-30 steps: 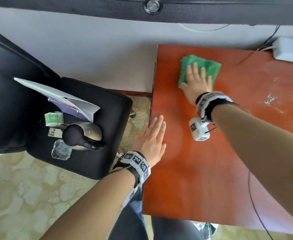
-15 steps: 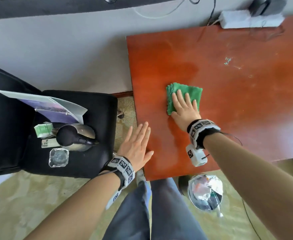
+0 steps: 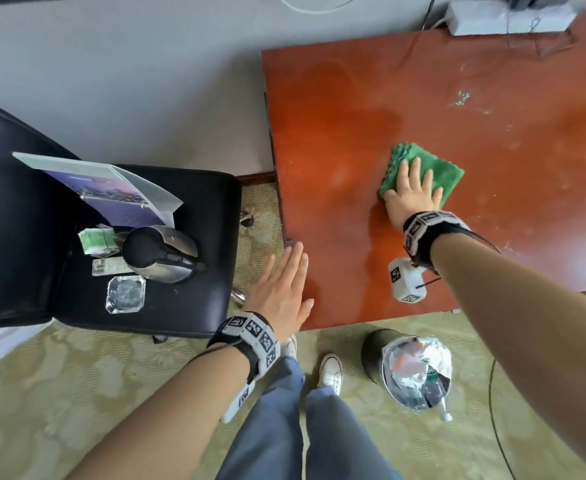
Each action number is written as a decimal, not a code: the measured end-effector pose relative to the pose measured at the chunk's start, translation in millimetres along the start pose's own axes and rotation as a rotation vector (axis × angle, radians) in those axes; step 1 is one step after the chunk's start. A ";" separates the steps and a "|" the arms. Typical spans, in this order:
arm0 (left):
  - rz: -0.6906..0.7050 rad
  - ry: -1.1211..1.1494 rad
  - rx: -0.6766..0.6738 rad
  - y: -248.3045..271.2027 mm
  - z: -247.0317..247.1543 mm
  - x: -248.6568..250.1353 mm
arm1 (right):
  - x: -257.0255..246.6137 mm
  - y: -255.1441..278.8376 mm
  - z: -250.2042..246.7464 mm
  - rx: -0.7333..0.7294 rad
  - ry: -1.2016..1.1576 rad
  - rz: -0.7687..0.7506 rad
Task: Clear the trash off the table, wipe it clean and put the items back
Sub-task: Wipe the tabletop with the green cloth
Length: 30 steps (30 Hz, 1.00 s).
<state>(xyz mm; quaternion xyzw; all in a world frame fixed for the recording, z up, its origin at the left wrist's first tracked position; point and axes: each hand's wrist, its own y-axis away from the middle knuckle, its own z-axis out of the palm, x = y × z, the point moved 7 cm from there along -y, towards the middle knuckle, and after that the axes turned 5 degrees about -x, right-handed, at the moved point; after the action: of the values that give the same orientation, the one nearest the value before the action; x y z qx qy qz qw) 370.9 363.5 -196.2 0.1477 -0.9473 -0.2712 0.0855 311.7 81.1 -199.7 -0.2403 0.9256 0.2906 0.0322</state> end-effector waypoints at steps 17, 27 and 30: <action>-0.035 0.092 0.040 -2.6 0.5 1.3 | -96.9 -13.0 7.9 -0.047 0.119 -0.231; -0.104 -0.052 0.068 14.2 12.2 5.0 | -30.6 69.3 50.2 -0.074 0.194 -0.443; -0.140 -0.045 0.077 20.3 19.2 11.3 | 25.9 80.3 45.9 -0.003 0.114 -0.254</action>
<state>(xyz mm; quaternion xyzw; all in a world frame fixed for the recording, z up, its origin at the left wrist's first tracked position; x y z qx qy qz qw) 350.9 385.6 -200.5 0.2107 -0.9460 -0.2433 0.0390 247.9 152.9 -201.0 -0.3718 0.8876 0.2716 0.0159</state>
